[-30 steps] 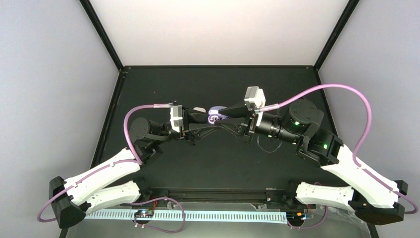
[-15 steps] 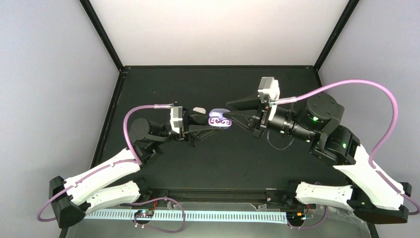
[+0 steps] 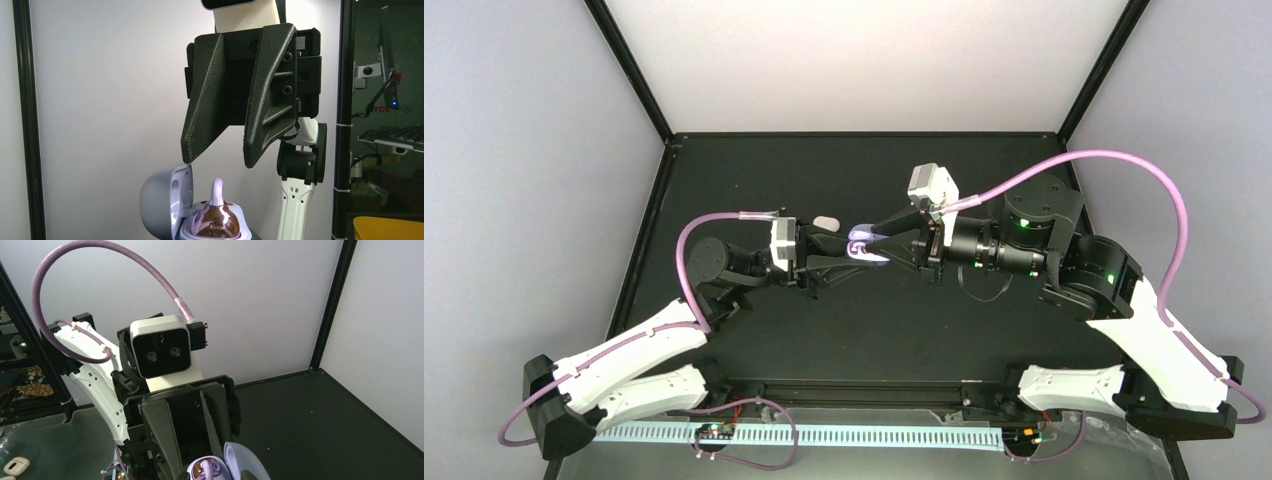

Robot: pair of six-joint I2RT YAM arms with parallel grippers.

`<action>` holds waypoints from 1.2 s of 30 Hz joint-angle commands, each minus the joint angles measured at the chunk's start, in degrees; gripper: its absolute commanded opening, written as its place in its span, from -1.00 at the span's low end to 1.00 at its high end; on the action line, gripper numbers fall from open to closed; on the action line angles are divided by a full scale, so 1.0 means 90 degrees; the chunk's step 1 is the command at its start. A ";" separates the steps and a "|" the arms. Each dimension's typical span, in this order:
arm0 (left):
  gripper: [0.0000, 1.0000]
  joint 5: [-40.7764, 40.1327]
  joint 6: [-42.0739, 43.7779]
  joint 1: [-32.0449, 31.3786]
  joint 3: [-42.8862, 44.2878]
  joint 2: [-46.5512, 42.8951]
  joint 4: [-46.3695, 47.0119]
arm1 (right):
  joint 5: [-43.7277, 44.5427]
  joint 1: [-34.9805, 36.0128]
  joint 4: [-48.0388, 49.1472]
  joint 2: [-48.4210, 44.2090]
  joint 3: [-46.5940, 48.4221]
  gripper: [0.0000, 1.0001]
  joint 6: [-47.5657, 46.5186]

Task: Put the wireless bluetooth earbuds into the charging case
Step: Place the earbud in the charging case.

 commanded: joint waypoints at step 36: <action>-0.97 -0.0099 0.0014 -0.0083 0.0291 -0.0070 -0.0259 | 0.0267 0.0009 -0.1155 0.0578 0.0846 -0.57 -0.0052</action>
